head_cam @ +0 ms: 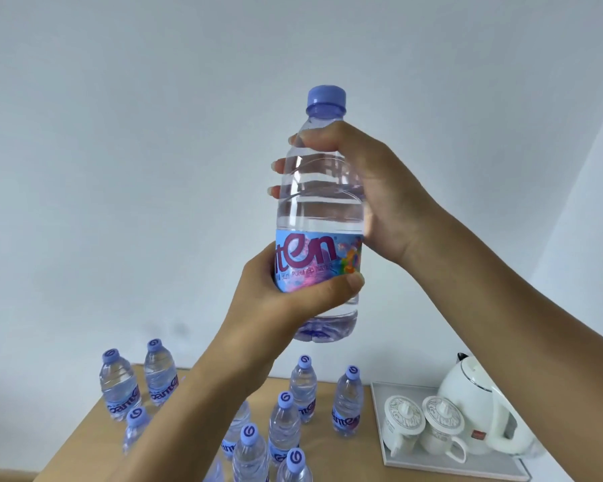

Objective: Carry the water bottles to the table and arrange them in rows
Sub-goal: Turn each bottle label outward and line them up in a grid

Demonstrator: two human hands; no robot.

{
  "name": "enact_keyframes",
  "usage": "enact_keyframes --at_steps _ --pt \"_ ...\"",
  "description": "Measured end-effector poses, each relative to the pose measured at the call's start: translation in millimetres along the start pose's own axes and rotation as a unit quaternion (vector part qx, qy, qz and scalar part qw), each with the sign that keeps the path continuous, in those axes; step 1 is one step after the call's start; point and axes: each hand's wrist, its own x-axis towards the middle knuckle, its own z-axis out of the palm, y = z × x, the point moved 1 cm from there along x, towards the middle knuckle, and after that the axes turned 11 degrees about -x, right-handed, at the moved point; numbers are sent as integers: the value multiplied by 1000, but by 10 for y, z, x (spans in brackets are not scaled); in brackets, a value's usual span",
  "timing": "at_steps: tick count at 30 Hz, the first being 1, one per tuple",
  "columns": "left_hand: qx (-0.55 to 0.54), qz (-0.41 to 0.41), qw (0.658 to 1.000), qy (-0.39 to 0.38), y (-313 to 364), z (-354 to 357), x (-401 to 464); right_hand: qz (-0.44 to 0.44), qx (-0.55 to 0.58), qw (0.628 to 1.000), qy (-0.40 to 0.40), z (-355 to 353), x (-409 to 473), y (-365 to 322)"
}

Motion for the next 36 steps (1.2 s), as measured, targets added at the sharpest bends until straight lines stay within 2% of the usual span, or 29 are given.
enact_keyframes --at_steps 3,8,11,15,18,21,25,29,32,36 --pt "54 47 996 54 16 4 -34 -36 -44 997 46 51 -19 14" --pt "101 84 988 85 28 11 -107 -40 -1 998 50 137 -29 54" --pt "97 67 991 67 44 -47 -120 -24 39 998 35 176 8 48" --pt "37 33 998 35 61 -140 -138 -1 89 996 -21 190 45 27" --pt "15 1 1000 -7 53 -220 -151 2 99 994 -56 213 65 26" --pt "14 6 1000 1 45 -291 -173 3 83 994 -76 283 79 43" --pt "18 31 998 56 57 -334 -199 -25 -12 999 -27 369 107 46" --pt "95 85 987 100 72 -358 -194 -47 -71 996 27 433 118 64" --pt "102 82 986 106 42 -371 -189 -46 -61 996 49 454 157 96" --pt "85 51 993 71 8 -459 -163 -41 -24 999 25 451 209 112"
